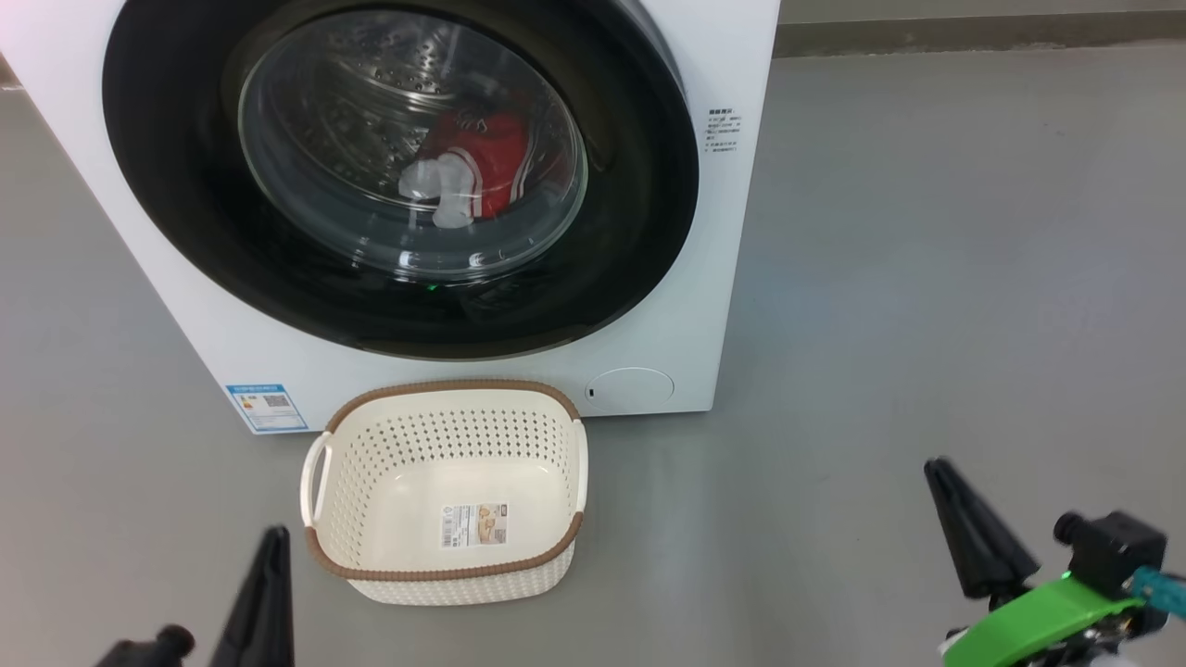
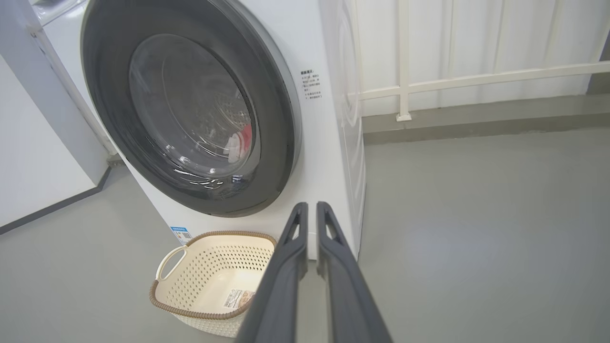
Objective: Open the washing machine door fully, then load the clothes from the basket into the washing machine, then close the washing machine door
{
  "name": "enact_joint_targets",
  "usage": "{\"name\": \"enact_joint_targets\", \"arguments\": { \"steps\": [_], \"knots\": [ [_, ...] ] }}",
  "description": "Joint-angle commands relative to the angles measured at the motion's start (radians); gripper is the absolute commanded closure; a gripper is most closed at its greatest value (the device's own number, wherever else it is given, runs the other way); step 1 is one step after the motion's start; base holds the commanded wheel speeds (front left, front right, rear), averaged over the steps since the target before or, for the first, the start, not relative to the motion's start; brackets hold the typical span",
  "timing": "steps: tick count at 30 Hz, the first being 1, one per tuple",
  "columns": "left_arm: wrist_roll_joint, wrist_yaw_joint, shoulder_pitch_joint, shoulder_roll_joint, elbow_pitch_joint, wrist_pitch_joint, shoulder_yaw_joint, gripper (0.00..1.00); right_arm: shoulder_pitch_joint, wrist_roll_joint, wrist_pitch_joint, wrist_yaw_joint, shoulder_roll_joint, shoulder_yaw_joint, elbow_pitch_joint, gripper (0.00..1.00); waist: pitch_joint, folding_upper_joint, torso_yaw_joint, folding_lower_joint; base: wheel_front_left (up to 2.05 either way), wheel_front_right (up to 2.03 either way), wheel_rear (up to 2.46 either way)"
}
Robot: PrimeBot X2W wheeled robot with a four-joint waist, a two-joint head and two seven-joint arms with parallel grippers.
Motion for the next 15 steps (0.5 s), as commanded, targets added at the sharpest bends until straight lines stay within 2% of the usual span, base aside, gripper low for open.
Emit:
{"name": "enact_joint_targets", "arguments": {
  "steps": [1,8,15],
  "knots": [
    [-0.003,0.000,0.007,-0.007,0.010,0.001,-0.001,1.00,0.008,0.002,0.001,0.000,0.008,0.002,0.010,1.00,0.000,0.0000,0.000,0.0000,0.00,0.00,0.00],
    [-0.069,0.000,0.004,-0.010,0.019,0.019,0.007,1.00,0.011,0.063,0.019,0.000,0.023,-0.010,0.014,1.00,-0.002,0.0000,0.000,0.0023,0.00,0.00,0.00],
    [-0.138,0.000,-0.005,-0.011,0.026,0.037,0.015,1.00,0.009,0.126,0.039,0.000,0.035,-0.024,0.015,1.00,0.000,0.0000,0.000,0.0001,0.00,0.00,0.00]
  ]
}}
